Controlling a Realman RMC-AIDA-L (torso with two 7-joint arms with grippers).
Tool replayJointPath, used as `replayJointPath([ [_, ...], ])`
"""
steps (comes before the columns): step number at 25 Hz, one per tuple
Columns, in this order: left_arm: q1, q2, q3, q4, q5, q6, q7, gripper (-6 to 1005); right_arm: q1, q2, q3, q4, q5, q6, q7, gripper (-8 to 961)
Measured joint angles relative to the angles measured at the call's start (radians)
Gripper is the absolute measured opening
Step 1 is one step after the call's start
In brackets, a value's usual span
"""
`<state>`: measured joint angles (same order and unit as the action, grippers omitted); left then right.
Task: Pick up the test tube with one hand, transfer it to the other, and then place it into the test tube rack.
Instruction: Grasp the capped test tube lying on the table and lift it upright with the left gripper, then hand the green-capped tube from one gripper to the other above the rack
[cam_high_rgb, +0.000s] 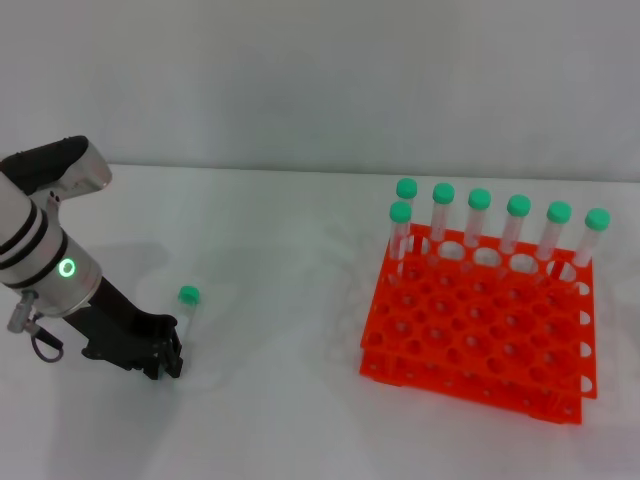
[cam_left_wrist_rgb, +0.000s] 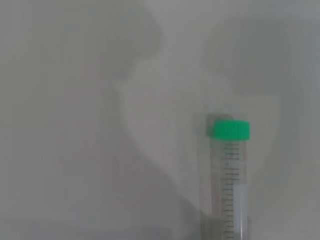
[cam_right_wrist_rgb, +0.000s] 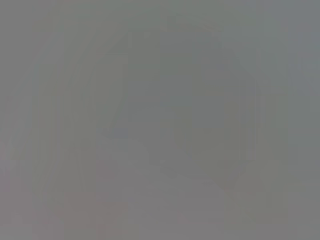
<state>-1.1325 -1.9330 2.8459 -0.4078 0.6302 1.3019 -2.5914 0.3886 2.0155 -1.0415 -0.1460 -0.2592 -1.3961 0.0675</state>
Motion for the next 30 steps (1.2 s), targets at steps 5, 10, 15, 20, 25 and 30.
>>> replayJointPath([
  [5,-0.01,0.0,0.0,-0.005,0.018,0.002,-0.005,224,-0.001,-0.001,0.0,0.0,0.0,0.0,0.0,859],
  [10,-0.015,0.01,0.0,-0.013,0.012,0.002,-0.005,209,-0.001,-0.002,0.0,0.0,0.0,0.0,0.0,858],
  [15,-0.027,0.013,0.0,-0.039,-0.011,0.005,0.022,205,-0.002,-0.002,0.0,0.0,0.0,0.0,0.0,858],
  [20,-0.022,0.015,0.0,-0.066,-0.209,0.012,0.175,199,0.002,-0.002,-0.008,0.0,0.0,-0.002,0.004,857],
  [25,0.018,0.005,0.0,-0.069,-0.489,0.014,0.456,199,-0.008,-0.009,-0.094,-0.033,-0.002,-0.005,0.071,856],
  [30,0.077,-0.029,0.0,-0.069,-0.694,0.029,0.755,199,-0.055,-0.045,-0.21,-0.136,-0.024,-0.004,0.232,856],
])
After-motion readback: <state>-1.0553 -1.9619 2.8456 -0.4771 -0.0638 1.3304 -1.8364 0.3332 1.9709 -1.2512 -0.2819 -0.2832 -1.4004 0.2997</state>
